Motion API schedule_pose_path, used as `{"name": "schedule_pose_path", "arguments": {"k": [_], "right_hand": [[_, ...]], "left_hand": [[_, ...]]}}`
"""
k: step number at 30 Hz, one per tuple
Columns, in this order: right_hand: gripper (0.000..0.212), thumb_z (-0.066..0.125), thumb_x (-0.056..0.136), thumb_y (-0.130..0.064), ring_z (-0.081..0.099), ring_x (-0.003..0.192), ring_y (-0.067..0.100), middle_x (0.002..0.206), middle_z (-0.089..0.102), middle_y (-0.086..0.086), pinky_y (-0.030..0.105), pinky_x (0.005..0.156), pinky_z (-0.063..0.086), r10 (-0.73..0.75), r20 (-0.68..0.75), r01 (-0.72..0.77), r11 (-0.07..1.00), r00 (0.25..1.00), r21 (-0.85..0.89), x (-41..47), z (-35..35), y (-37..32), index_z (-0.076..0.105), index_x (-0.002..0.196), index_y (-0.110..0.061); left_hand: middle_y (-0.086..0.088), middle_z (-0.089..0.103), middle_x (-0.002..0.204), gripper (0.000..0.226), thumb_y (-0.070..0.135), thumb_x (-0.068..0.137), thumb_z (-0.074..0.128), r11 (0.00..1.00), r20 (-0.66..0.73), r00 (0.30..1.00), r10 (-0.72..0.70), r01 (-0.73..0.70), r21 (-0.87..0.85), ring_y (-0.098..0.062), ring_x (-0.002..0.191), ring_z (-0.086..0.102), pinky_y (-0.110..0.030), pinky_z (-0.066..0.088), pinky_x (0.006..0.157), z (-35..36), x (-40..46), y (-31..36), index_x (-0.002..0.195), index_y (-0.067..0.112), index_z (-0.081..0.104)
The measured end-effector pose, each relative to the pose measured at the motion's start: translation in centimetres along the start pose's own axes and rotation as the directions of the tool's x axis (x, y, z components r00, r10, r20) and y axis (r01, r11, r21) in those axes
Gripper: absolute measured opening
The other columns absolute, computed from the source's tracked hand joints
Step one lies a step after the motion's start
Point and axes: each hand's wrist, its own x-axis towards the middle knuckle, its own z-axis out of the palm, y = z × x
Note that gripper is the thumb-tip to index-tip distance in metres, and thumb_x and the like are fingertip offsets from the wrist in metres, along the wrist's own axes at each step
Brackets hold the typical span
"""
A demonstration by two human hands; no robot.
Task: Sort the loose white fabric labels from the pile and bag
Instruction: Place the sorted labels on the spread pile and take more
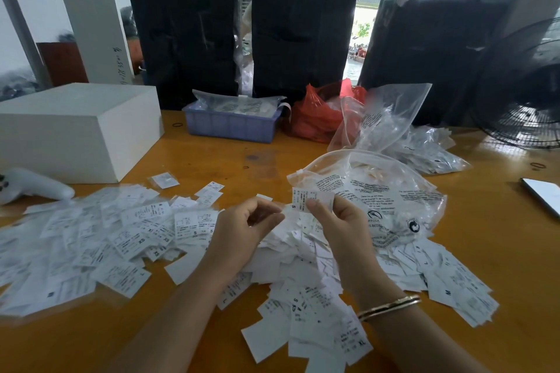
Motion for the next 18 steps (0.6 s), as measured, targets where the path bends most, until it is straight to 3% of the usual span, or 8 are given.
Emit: {"name": "schedule_pose_path", "arguments": {"k": [5, 10, 13, 15, 18], "right_hand": [[0.035, 0.069, 0.08, -0.031, 0.051, 0.07, 0.022, 0.084, 0.059, 0.03, 0.039, 0.068, 0.045, -0.016, 0.011, 0.017, 0.998, 1.0, -0.061, -0.05, 0.02, 0.2, 0.062, 0.084, 0.004], [0.034, 0.07, 0.082, -0.027, 0.044, 0.054, 0.012, 0.056, 0.051, -0.002, 0.025, 0.053, 0.041, -0.022, -0.007, 0.023, 0.998, 1.0, 0.051, 0.22, -0.52, 0.01, 0.052, 0.071, 0.001], [0.038, 0.071, 0.082, -0.025, 0.052, 0.056, 0.012, 0.06, 0.057, -0.001, 0.025, 0.054, 0.045, -0.013, 0.023, 0.011, 0.996, 1.0, 0.089, 0.28, -0.8, -0.05, 0.051, 0.076, 0.008], [0.024, 0.07, 0.082, -0.024, 0.058, 0.061, 0.014, 0.066, 0.065, 0.001, 0.028, 0.061, 0.049, -0.003, 0.068, 0.0, 0.999, 0.998, 0.053, 0.27, -0.8, -0.11, 0.063, 0.074, -0.002], [0.016, 0.069, 0.083, -0.022, 0.058, 0.055, 0.0, 0.06, 0.065, -0.01, 0.019, 0.058, 0.047, -0.012, 0.11, 0.014, 1.0, 0.994, -0.022, 0.32, -0.78, -0.29, 0.07, 0.067, -0.021]], "left_hand": [[0.028, 0.065, 0.07, 0.015, 0.022, 0.082, 0.071, 1.0, -0.013, 1.0, 0.019, -0.019, 0.007, 0.008, 0.067, 0.059, -0.006, 0.044, 0.058, 0.02, -0.05, 0.0, 0.081, 0.034, 0.063], [0.024, 0.065, 0.072, 0.011, 0.023, 0.081, 0.071, 1.0, -0.014, 1.0, 0.007, -0.007, -0.017, 0.004, 0.066, 0.059, -0.008, 0.045, 0.057, -0.08, 0.01, 0.03, 0.079, 0.031, 0.065], [0.022, 0.065, 0.073, 0.01, 0.037, 0.075, 0.069, 0.999, -0.009, 1.0, -0.011, 0.011, -0.034, 0.004, 0.066, 0.059, -0.009, 0.045, 0.058, -0.04, -0.01, 0.12, 0.079, 0.028, 0.066], [0.022, 0.066, 0.075, 0.017, 0.041, 0.072, 0.067, 0.999, -0.009, 1.0, -0.013, 0.012, -0.043, 0.003, 0.068, 0.06, -0.009, 0.046, 0.059, 0.03, -0.02, 0.19, 0.08, 0.026, 0.067], [0.021, 0.066, 0.075, 0.018, 0.041, 0.071, 0.068, 0.998, -0.007, 1.0, -0.013, 0.012, -0.065, 0.002, 0.07, 0.061, -0.01, 0.048, 0.062, 0.01, -0.06, 0.2, 0.08, 0.026, 0.067]]}}
